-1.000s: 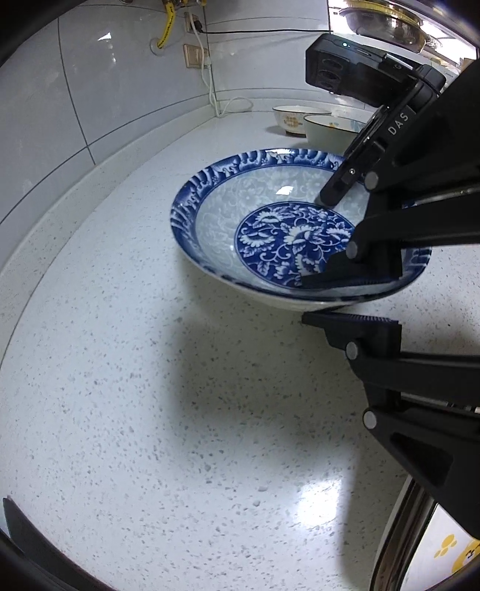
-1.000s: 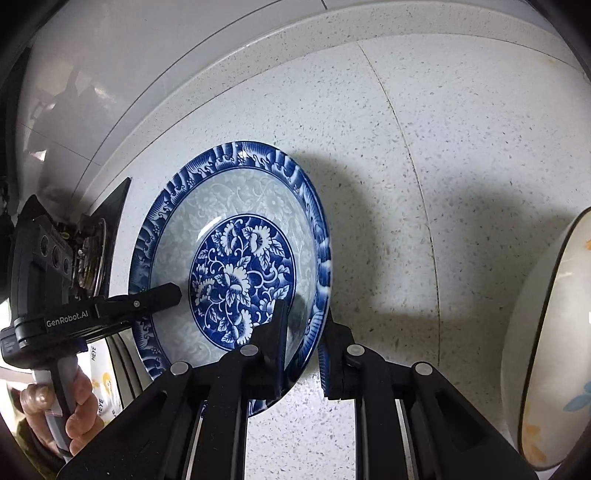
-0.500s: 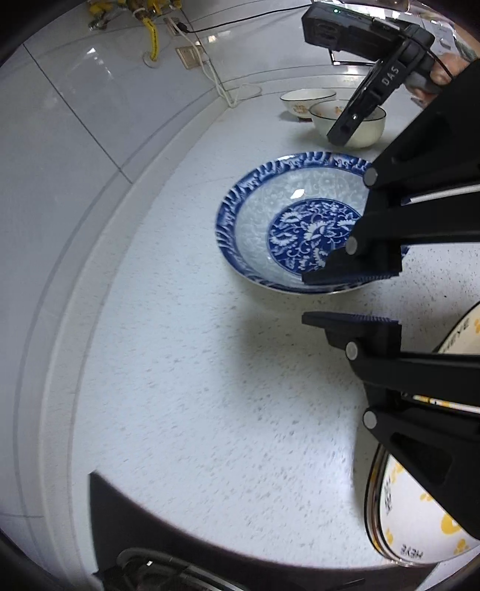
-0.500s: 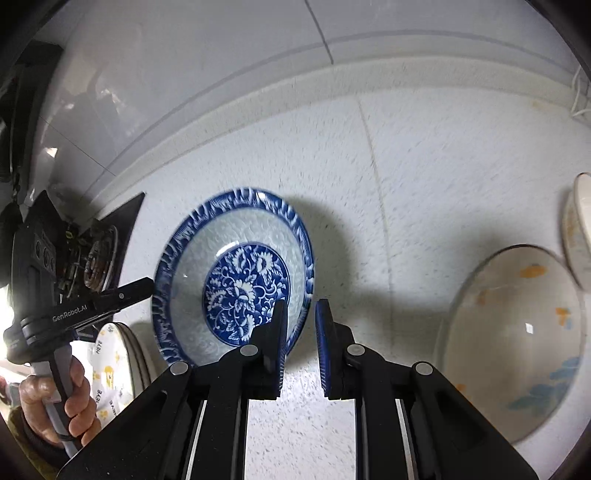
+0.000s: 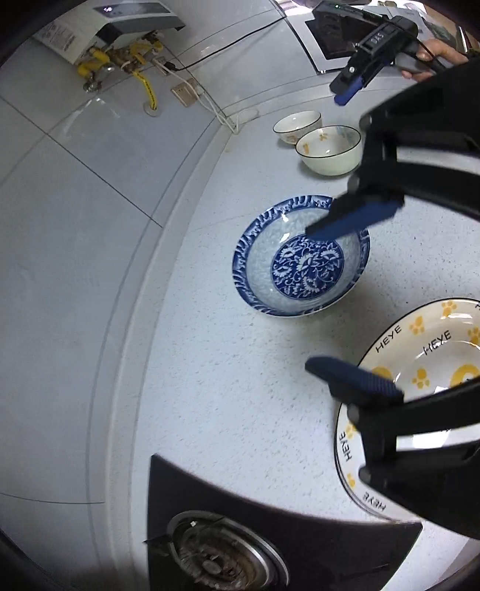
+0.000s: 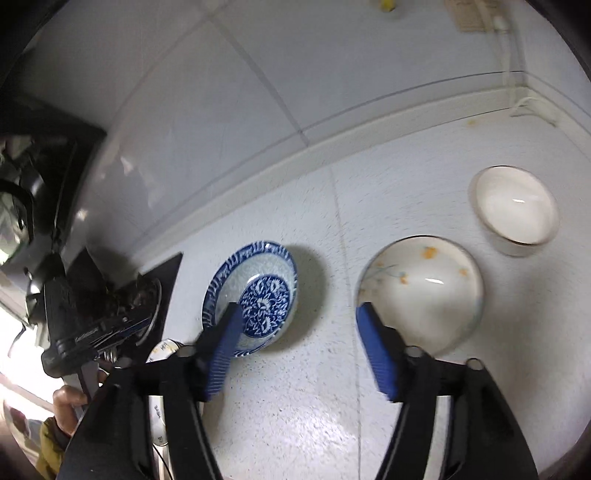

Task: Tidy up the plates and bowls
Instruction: 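Open both grippers and move toward the cream flower-print bowl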

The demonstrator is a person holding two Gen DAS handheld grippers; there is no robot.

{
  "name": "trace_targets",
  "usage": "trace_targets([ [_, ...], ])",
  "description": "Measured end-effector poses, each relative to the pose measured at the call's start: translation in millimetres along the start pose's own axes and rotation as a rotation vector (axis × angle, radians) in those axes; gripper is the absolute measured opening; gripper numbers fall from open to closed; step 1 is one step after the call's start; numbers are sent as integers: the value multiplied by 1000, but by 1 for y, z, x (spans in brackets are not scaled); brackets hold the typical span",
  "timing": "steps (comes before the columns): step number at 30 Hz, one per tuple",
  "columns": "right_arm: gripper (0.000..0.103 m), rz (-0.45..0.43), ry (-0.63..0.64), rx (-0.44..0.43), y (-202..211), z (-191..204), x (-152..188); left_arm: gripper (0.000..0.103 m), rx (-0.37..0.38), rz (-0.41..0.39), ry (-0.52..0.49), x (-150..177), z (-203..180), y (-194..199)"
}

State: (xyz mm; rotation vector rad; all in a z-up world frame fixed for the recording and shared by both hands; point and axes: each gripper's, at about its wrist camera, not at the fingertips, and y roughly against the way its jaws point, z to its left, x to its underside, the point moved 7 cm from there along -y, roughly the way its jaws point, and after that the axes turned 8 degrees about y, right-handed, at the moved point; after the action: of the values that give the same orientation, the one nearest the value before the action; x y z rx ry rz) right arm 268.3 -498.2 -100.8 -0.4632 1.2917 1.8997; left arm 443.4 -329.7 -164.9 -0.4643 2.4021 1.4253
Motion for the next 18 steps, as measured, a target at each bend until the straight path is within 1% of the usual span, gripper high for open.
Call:
trace_targets([
  [1,73,-15,-9,6,9,-5,3,78,10,-11,-1,-1,-2,8],
  [3,75,-38,-29,25,24,-15,8,82,17,-19,-13,0,-6,16],
  [5,79,-52,-52,34,36,-26,14,85,27,-23,-23,1,-10,25],
  [6,82,-53,-64,31,40,-31,17,85,37,-21,-26,2,-14,28],
  [9,84,-76,-111,32,60,-50,27,85,69,-11,-48,9,-29,31],
  [10,88,-81,-120,36,65,-55,30,85,80,-1,-62,15,-37,30],
  [12,93,-98,-137,59,78,-69,35,85,104,24,-81,25,-51,25],
  [16,95,-121,-156,95,102,-92,44,85,146,84,-143,52,-88,10],
  [18,96,-120,-154,97,107,-99,46,85,158,111,-176,64,-106,1],
])
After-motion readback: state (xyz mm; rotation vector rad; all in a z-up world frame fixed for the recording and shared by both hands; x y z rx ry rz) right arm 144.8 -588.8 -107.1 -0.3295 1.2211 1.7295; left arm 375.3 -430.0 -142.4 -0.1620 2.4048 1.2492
